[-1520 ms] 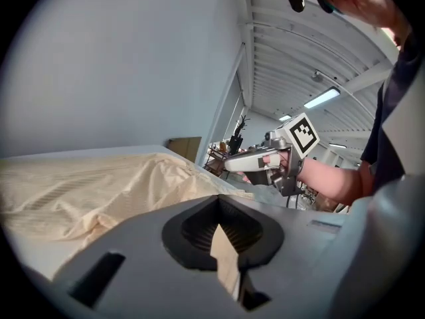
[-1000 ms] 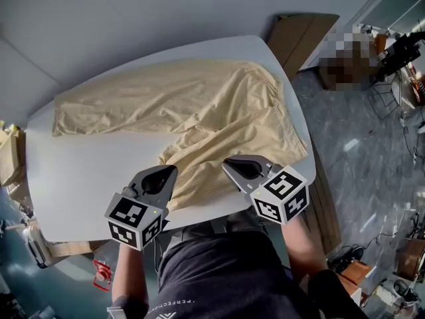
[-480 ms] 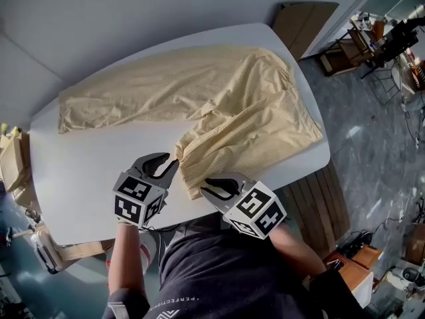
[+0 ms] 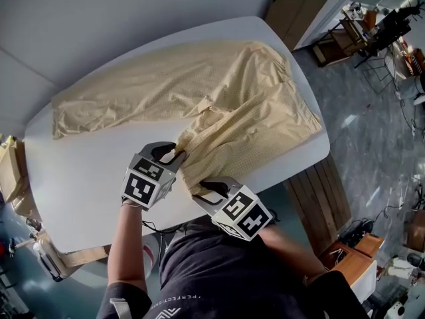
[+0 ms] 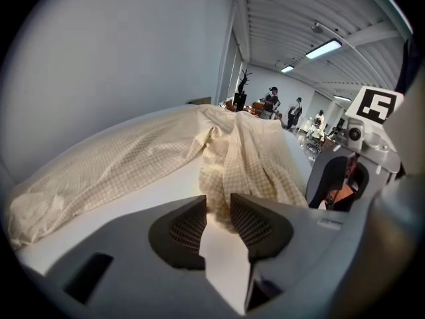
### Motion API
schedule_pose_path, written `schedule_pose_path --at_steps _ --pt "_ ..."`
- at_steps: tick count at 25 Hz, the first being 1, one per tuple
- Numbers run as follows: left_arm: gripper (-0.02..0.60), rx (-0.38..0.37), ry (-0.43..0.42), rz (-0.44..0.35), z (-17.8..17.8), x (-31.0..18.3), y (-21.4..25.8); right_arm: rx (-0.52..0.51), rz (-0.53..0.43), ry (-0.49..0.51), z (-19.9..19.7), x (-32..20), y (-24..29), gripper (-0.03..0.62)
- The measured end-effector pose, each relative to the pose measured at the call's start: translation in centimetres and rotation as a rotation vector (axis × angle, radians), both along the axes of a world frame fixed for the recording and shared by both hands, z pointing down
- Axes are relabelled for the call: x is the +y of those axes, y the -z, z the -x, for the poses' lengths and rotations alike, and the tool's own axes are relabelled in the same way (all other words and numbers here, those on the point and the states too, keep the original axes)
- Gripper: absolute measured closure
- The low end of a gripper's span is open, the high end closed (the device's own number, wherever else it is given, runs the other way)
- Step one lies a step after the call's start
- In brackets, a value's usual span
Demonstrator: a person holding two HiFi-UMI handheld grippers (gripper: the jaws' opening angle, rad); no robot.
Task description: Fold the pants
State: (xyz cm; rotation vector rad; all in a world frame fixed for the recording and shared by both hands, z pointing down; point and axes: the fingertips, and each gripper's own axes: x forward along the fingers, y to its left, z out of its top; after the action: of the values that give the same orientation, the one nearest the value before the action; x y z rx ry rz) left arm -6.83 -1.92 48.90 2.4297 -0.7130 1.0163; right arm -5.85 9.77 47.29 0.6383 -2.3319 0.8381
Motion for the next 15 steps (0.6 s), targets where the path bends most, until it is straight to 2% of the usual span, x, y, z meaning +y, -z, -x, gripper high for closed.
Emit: schedule_pose_path --at_steps 8,12,15 --pt "0.507 -0.096 -0.079 -0.015 0.0 0.4 -1.0 0.027 0.025 -0.020 0.1 0.2 -1.3 0.465" --pt "0.553 -0.104 -0.050 -0.016 0.3 -0.1 -1.0 0.049 0.033 -0.023 0.0 0.2 -1.9 0.465" --pt "0.563 -0.105 -0.013 -0.038 0.9 -0.6 -0.5 0.057 0.034 -0.019 -0.1 0.2 -2.0 0.470"
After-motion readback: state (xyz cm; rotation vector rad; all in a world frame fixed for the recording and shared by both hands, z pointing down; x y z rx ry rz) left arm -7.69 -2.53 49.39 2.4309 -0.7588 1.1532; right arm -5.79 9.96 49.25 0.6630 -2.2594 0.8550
